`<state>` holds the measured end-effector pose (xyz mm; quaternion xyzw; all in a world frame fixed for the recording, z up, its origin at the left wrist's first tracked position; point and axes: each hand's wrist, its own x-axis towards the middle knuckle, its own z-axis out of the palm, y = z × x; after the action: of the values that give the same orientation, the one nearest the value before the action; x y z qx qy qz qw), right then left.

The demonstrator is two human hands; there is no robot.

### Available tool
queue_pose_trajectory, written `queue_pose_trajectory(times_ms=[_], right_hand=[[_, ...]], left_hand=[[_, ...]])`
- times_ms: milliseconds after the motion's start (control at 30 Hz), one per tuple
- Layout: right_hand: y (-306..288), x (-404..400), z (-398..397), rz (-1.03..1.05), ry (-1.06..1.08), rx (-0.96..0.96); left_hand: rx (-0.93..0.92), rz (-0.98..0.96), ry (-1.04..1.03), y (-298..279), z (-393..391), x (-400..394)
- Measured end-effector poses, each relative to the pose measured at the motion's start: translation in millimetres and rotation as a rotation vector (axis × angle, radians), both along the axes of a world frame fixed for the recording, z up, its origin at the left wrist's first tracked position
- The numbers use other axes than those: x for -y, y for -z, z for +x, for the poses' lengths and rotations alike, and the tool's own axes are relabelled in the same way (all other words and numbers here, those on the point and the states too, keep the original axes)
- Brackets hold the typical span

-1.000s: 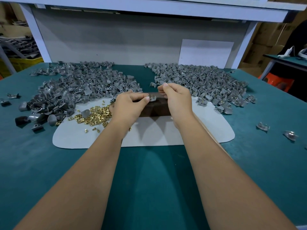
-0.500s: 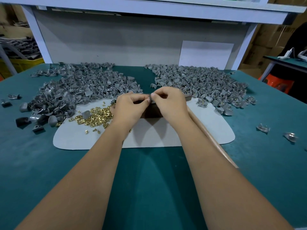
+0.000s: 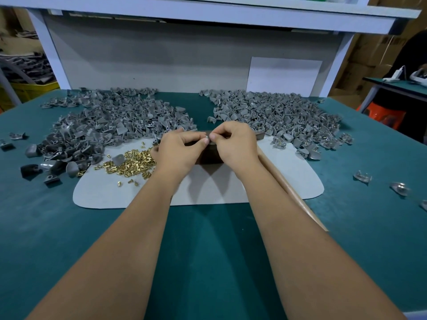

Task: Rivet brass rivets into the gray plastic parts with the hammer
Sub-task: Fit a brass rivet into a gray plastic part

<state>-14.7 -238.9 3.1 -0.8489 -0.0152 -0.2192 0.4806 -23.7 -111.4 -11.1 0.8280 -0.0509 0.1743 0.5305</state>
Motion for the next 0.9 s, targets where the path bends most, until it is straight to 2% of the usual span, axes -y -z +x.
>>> queue_pose_trajectory(times_ms=[900], right_hand=[[4.0, -3.0, 0.5, 0.034, 0.035, 0.003]], left_hand=[[-0.019, 0.036, -0.005, -0.2, -0.1, 0.1]])
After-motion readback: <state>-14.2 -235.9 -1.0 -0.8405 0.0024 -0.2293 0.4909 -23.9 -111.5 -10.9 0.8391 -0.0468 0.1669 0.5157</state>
